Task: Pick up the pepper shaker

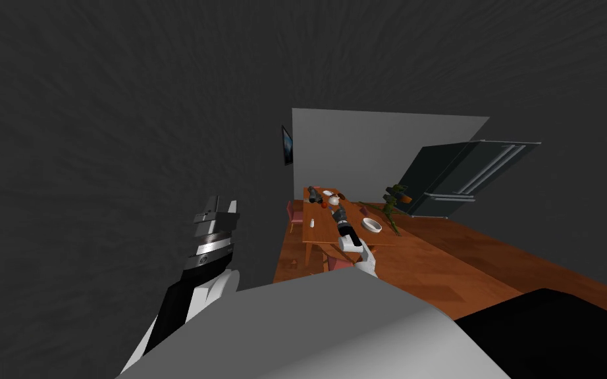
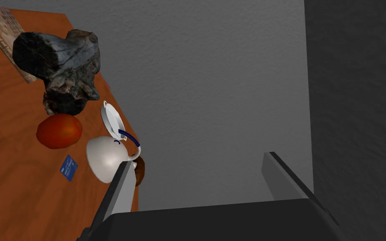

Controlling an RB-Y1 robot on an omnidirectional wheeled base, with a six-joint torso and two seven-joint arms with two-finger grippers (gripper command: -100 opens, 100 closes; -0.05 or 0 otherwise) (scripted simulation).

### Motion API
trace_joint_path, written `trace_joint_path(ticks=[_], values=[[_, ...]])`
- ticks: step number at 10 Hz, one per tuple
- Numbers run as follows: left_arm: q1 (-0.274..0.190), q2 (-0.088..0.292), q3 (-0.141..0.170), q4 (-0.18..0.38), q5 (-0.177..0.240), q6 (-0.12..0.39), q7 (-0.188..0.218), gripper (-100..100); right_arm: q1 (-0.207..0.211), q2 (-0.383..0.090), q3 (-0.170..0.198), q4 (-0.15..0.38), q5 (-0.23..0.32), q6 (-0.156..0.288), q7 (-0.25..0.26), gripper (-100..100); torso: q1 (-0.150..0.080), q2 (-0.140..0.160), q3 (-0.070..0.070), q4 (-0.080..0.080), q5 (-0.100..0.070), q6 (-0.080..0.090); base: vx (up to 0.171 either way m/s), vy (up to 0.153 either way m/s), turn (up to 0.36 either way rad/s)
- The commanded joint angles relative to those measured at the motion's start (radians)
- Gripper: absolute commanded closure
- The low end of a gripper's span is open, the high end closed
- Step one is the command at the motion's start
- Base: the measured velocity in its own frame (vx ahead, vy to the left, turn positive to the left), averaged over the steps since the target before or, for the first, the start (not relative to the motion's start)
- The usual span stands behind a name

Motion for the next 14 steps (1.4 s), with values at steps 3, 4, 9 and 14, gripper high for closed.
trace_joint_path(ticks=[3, 4, 9, 14], values=[[0.000, 0.000, 0.000, 0.000, 0.000, 0.000, 0.000, 0, -0.066, -0.001, -0.012, 0.097, -0.027, 0.085, -0.072, -100, 0.000, 0.000, 0.000, 0.000, 0.000, 0.000, -0.009, -0.004, 0.029], [0.000, 0.000, 0.000, 0.000, 0.000, 0.000, 0.000, 0, -0.066, -0.001, -0.012, 0.127, -0.027, 0.085, -0.072, -100, 0.000, 0.000, 0.000, 0.000, 0.000, 0.000, -0.009, -0.004, 0.030], [0.000, 0.000, 0.000, 0.000, 0.000, 0.000, 0.000, 0, -0.138, -0.003, -0.024, 0.227, -0.051, 0.169, -0.141, -100, 0.000, 0.001, 0.000, 0.000, 0.000, 0.000, -0.003, -0.001, 0.004], [0.000, 0.000, 0.000, 0.000, 0.000, 0.000, 0.000, 0, -0.215, -0.003, -0.032, 0.374, -0.076, 0.253, -0.212, -100, 0.000, 0.000, 0.000, 0.000, 0.000, 0.000, -0.003, -0.001, 0.007]])
